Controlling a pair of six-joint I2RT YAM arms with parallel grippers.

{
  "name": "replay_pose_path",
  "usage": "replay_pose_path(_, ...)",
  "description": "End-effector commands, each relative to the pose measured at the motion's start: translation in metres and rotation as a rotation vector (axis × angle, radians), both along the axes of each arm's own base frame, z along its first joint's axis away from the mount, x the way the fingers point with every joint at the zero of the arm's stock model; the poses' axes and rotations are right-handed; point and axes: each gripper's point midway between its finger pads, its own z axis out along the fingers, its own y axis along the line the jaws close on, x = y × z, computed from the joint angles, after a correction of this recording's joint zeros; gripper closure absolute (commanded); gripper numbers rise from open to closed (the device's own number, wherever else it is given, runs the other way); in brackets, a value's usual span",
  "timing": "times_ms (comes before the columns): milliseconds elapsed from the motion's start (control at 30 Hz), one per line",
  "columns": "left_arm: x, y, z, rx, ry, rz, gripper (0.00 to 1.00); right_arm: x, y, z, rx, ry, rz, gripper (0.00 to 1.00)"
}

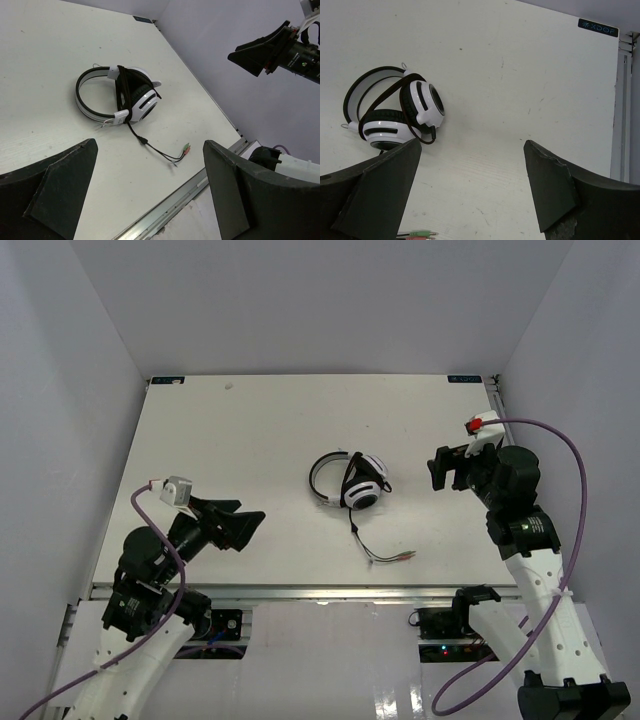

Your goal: Wrap the headphones

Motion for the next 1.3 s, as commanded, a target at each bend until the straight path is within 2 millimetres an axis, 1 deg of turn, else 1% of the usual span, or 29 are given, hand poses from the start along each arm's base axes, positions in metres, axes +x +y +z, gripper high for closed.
replay_pose_path(0, -0.001, 0.005, -0.004, 0.025, 0.001, 0.017, 0.02, -0.003, 0.002, 0.002, -0.011, -0.018, 0.044, 0.1)
replay_pose_path(167, -0.003, 0.003, -0.011, 0.029, 0.011, 0.005, 0.02, 0.0, -0.003, -0.002, -0.025, -0.014, 0.032, 0.1)
replay_pose_path(367, -0.005, 0.005, -0.014, 0.031, 0.009, 0.011, 0.02, 0.002, -0.006, -0.004, -0.027, -0.009, 0.016, 0.1)
replay_pose_path(533, -0.005, 0.005, -0.017, 0.032, 0.015, 0.009, 0.02, 0.004, -0.013, -0.005, -0.04, -0.012, -0.015, 0.1)
replay_pose_path(1267, -0.006, 0.006, -0.02, 0.031, 0.015, 0.014, 0.02, 0.003, -0.014, -0.012, -0.038, -0.002, -0.01, 0.1)
